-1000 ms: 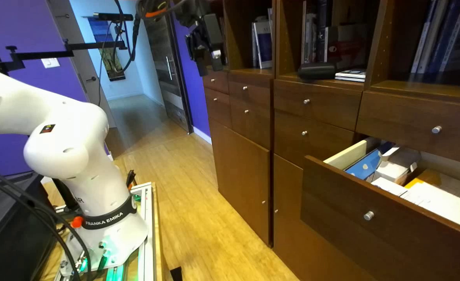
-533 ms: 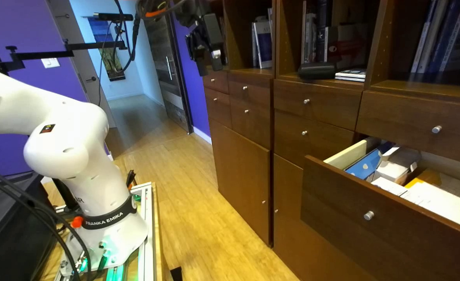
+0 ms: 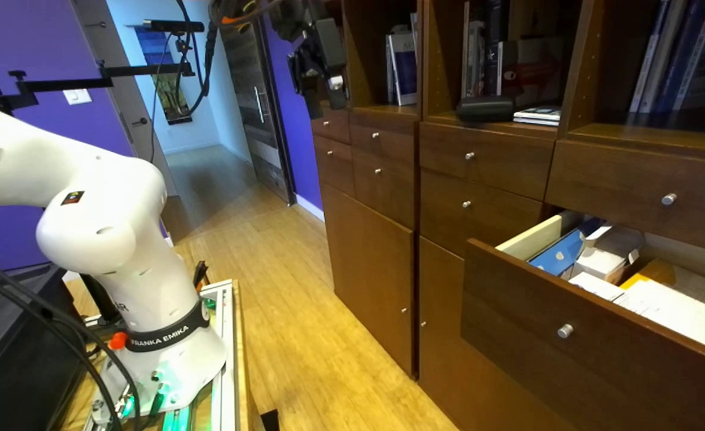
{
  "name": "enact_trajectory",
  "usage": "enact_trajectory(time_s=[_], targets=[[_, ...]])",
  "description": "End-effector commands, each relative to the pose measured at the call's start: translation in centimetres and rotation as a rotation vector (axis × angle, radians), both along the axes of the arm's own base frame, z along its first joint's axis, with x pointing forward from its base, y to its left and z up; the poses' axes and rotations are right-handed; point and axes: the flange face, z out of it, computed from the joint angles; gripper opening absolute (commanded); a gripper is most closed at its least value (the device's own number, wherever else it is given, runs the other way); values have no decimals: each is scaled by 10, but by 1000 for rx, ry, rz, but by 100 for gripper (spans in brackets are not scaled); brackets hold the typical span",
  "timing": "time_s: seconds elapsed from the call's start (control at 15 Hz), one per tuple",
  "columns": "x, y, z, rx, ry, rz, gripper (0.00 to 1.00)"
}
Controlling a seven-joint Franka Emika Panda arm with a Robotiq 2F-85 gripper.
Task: Push the open drawer in fully
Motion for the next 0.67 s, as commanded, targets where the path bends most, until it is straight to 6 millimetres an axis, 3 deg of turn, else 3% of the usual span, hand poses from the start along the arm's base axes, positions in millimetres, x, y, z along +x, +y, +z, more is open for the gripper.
enact_trajectory(time_s=[0.0,0.27,0.6], targets=[[-1,-43,-4,-20,-13,7,100],[4,-104,-15,-4,-14,71,100],[19,-165,-61,16,25,261,100]])
